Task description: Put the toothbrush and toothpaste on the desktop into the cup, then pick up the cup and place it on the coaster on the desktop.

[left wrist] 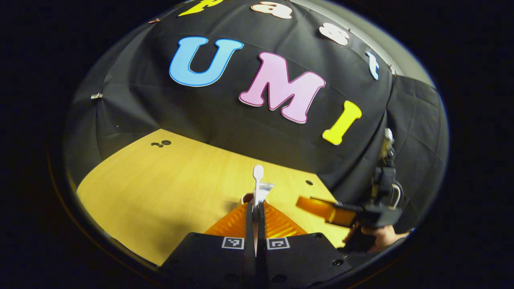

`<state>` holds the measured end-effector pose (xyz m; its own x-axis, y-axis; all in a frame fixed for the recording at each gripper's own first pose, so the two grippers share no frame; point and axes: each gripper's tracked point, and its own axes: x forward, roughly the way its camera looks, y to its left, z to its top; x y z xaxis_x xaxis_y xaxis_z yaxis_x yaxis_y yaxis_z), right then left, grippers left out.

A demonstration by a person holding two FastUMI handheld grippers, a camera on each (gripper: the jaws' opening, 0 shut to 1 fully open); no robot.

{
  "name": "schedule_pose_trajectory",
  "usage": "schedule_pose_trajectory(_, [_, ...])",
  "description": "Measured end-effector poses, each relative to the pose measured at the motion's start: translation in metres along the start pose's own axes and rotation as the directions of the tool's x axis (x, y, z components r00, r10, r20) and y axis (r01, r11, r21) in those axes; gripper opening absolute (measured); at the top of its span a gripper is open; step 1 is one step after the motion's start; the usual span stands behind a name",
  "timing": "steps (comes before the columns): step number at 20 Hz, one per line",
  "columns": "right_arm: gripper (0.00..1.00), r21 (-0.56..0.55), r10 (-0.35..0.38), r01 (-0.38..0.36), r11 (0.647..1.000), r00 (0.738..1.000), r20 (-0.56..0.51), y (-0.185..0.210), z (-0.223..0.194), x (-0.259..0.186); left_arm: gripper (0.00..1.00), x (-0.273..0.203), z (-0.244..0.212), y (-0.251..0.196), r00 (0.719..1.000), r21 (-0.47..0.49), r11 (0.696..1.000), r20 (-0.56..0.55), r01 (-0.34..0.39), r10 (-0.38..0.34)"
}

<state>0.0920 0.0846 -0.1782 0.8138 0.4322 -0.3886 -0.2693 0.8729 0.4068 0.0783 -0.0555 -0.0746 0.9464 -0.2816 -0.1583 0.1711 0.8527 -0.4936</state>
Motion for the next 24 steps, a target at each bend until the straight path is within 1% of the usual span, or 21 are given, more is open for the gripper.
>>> schedule_pose_trajectory(4, [0.72, 0.038, -0.021, 0.024, 0.999, 0.997, -0.075, -0.025, -0.042, -0.037, 0.06, 0.048, 0.014, -0.003, 0.998, -0.1, 0.995, 0.058, -0.002, 0.008])
schedule_pose_trajectory(6, [0.72, 0.048, -0.04, 0.046, 0.998, 0.992, -0.12, -0.041, -0.066, -0.049, 0.06, 0.067, 0.02, 0.0, 0.995, -0.13, 0.991, 0.092, -0.017, 0.03])
schedule_pose_trajectory(8, [0.72, 0.072, -0.056, 0.069, 0.995, 0.985, -0.166, -0.055, -0.088, -0.058, 0.06, 0.084, 0.021, 0.008, 0.992, -0.138, 0.989, 0.106, -0.053, 0.068])
schedule_pose_trajectory(11, [0.72, 0.114, -0.059, 0.085, 0.99, 0.975, -0.213, -0.068, -0.109, -0.069, 0.06, 0.109, 0.03, 0.022, 0.982, -0.17, 0.98, 0.14, -0.106, 0.131])
schedule_pose_trajectory(15, [0.72, 0.095, -0.045, 0.071, 0.993, 0.965, -0.257, -0.081, -0.121, -0.072, 0.06, 0.136, 0.038, 0.039, 0.958, -0.241, 0.959, 0.205, -0.147, 0.198])
schedule_pose_trajectory(19, [0.72, 0.089, -0.027, 0.054, 0.995, 0.959, -0.282, -0.093, -0.12, -0.076, 0.06, 0.162, 0.034, 0.049, 0.933, -0.243, 0.948, 0.247, -0.204, 0.264])
schedule_pose_trajectory(24, [0.72, 0.048, -0.035, 0.052, 0.998, 0.95, -0.31, -0.107, -0.13, -0.085, 0.06, 0.183, 0.012, 0.056, 0.911, -0.205, 0.939, 0.254, -0.276, 0.323])
